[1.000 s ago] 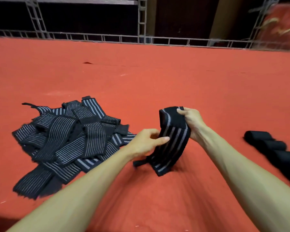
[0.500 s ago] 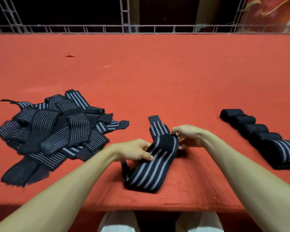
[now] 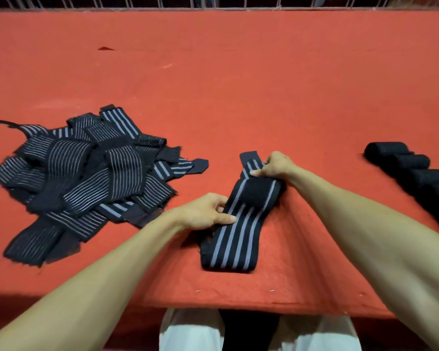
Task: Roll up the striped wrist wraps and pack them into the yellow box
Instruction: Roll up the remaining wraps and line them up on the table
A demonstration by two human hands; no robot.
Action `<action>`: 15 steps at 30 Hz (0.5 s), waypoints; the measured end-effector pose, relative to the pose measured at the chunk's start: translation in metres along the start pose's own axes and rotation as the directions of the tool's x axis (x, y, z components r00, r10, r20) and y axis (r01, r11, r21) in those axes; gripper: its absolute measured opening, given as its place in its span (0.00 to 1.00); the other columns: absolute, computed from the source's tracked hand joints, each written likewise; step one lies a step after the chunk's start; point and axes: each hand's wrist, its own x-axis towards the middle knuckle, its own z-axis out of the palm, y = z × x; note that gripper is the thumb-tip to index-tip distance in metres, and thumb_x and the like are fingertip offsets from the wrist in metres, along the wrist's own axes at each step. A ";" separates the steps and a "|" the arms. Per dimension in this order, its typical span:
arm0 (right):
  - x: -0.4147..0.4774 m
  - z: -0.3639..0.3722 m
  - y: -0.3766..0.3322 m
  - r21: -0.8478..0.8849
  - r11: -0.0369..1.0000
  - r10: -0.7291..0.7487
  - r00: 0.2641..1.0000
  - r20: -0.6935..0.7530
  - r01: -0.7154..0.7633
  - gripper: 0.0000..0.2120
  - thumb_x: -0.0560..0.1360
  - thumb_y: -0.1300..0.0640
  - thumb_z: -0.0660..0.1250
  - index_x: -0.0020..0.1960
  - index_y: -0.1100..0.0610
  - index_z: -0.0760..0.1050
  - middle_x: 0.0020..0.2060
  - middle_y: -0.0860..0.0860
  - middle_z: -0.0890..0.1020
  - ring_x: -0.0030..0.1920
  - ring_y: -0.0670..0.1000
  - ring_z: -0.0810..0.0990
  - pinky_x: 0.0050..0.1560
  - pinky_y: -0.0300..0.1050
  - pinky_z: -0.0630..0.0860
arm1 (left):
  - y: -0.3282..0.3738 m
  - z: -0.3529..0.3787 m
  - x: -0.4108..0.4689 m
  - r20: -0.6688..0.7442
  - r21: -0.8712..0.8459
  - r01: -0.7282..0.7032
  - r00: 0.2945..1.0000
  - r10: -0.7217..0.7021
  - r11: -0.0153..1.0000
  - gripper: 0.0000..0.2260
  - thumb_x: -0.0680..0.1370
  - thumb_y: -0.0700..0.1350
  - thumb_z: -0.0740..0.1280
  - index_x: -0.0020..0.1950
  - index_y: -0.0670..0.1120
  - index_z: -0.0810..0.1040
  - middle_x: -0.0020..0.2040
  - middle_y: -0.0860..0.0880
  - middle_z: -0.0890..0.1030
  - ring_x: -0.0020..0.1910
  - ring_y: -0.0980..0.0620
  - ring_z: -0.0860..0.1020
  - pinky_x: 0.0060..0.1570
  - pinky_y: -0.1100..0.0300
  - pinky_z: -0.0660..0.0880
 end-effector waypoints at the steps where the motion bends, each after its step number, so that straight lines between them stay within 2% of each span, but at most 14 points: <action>1: -0.002 0.001 0.000 0.092 0.994 -0.056 0.998 -0.021 0.058 0.16 0.72 0.47 0.73 0.46 0.60 0.77 0.43 0.56 0.81 0.44 0.53 0.77 0.43 0.48 0.71 | 0.000 -0.002 -0.004 0.000 -0.003 0.005 1.000 -0.005 1.000 0.12 0.80 0.37 0.64 0.62 0.35 0.75 0.55 0.38 0.82 0.53 0.44 0.82 0.57 0.50 0.78; 2: -0.008 -0.002 -0.003 0.192 0.972 -0.126 0.991 -0.041 0.132 0.13 0.75 0.51 0.71 0.47 0.61 0.78 0.44 0.58 0.83 0.43 0.53 0.78 0.44 0.50 0.73 | 0.001 -0.004 -0.007 -0.004 -0.003 0.009 1.000 -0.009 1.000 0.11 0.80 0.38 0.64 0.62 0.35 0.75 0.57 0.36 0.81 0.56 0.39 0.80 0.60 0.44 0.76; 4: -0.028 -0.018 -0.011 0.421 0.863 -0.264 0.960 -0.095 0.279 0.06 0.79 0.58 0.66 0.49 0.61 0.77 0.41 0.55 0.82 0.40 0.49 0.79 0.44 0.46 0.75 | 0.006 -0.007 -0.018 0.007 -0.004 0.002 1.000 -0.002 1.000 0.10 0.80 0.40 0.65 0.60 0.37 0.76 0.58 0.35 0.80 0.58 0.37 0.79 0.61 0.38 0.73; 5: -0.038 -0.027 -0.015 0.529 0.784 -0.298 0.945 -0.139 0.325 0.03 0.79 0.60 0.65 0.48 0.59 0.76 0.39 0.51 0.80 0.37 0.45 0.78 0.41 0.42 0.75 | 0.008 -0.008 -0.021 0.020 -0.004 -0.011 1.000 0.011 1.000 0.09 0.80 0.40 0.64 0.59 0.38 0.77 0.57 0.38 0.81 0.56 0.41 0.80 0.61 0.40 0.74; 6: -0.048 -0.038 -0.020 0.605 0.711 -0.302 0.933 -0.198 0.359 0.05 0.80 0.61 0.64 0.45 0.57 0.74 0.37 0.49 0.78 0.35 0.43 0.77 0.38 0.39 0.74 | 0.012 -0.007 -0.026 0.027 -0.003 -0.027 0.999 0.027 1.000 0.08 0.80 0.39 0.64 0.58 0.39 0.77 0.53 0.43 0.83 0.52 0.49 0.81 0.57 0.47 0.76; 7: -0.057 -0.048 -0.024 0.666 0.643 -0.283 0.926 -0.251 0.378 0.07 0.80 0.61 0.63 0.44 0.55 0.73 0.36 0.48 0.77 0.34 0.43 0.77 0.37 0.39 0.74 | 0.019 -0.005 -0.032 0.051 -0.011 -0.032 0.998 0.033 0.999 0.07 0.81 0.37 0.63 0.57 0.40 0.78 0.47 0.50 0.83 0.45 0.57 0.80 0.50 0.57 0.78; 8: -0.065 -0.056 -0.028 0.723 0.581 -0.250 0.927 -0.279 0.374 0.07 0.80 0.60 0.63 0.44 0.55 0.73 0.37 0.48 0.78 0.34 0.44 0.78 0.37 0.40 0.75 | 0.027 -0.003 -0.037 0.085 -0.030 -0.030 0.996 0.033 0.999 0.06 0.81 0.37 0.63 0.56 0.42 0.78 0.42 0.54 0.82 0.40 0.60 0.78 0.43 0.64 0.76; 9: -0.071 -0.064 -0.032 0.782 0.514 -0.208 0.936 -0.284 0.352 0.05 0.81 0.60 0.62 0.46 0.56 0.73 0.37 0.49 0.79 0.34 0.45 0.79 0.36 0.40 0.76 | 0.032 -0.002 -0.041 0.116 -0.054 -0.033 0.993 0.039 0.998 0.06 0.80 0.38 0.64 0.55 0.44 0.79 0.41 0.53 0.81 0.41 0.58 0.77 0.43 0.64 0.72; 11: -0.083 -0.078 -0.039 0.888 0.358 -0.152 0.956 -0.249 0.288 0.05 0.82 0.60 0.61 0.52 0.58 0.74 0.36 0.50 0.83 0.32 0.46 0.82 0.32 0.39 0.77 | 0.044 -0.001 -0.049 0.156 -0.116 -0.051 0.985 0.069 0.992 0.08 0.78 0.43 0.67 0.56 0.48 0.82 0.50 0.43 0.79 0.49 0.47 0.75 0.50 0.56 0.71; 12: -0.089 -0.085 -0.042 0.926 0.281 -0.131 0.966 -0.222 0.251 0.06 0.82 0.60 0.60 0.53 0.60 0.75 0.34 0.50 0.84 0.31 0.46 0.83 0.30 0.38 0.77 | 0.053 0.000 -0.054 0.176 -0.160 -0.066 0.980 0.094 0.985 0.08 0.77 0.44 0.68 0.55 0.48 0.82 0.53 0.40 0.78 0.52 0.45 0.75 0.52 0.54 0.73; 13: -0.095 -0.090 -0.045 0.954 0.210 -0.115 0.975 -0.191 0.212 0.07 0.82 0.61 0.59 0.54 0.60 0.75 0.32 0.50 0.84 0.30 0.47 0.83 0.29 0.38 0.77 | 0.061 0.001 -0.059 0.178 -0.197 -0.080 0.977 0.116 0.977 0.08 0.76 0.44 0.68 0.54 0.48 0.83 0.54 0.40 0.79 0.52 0.46 0.77 0.53 0.56 0.76; 15: -0.100 -0.099 -0.051 0.979 0.141 -0.076 0.987 -0.140 0.150 0.06 0.81 0.62 0.60 0.49 0.61 0.75 0.28 0.50 0.83 0.28 0.48 0.82 0.27 0.38 0.76 | 0.078 0.001 -0.065 0.152 -0.270 -0.106 0.977 0.151 0.957 0.07 0.75 0.43 0.68 0.51 0.47 0.83 0.53 0.43 0.81 0.50 0.48 0.80 0.53 0.57 0.77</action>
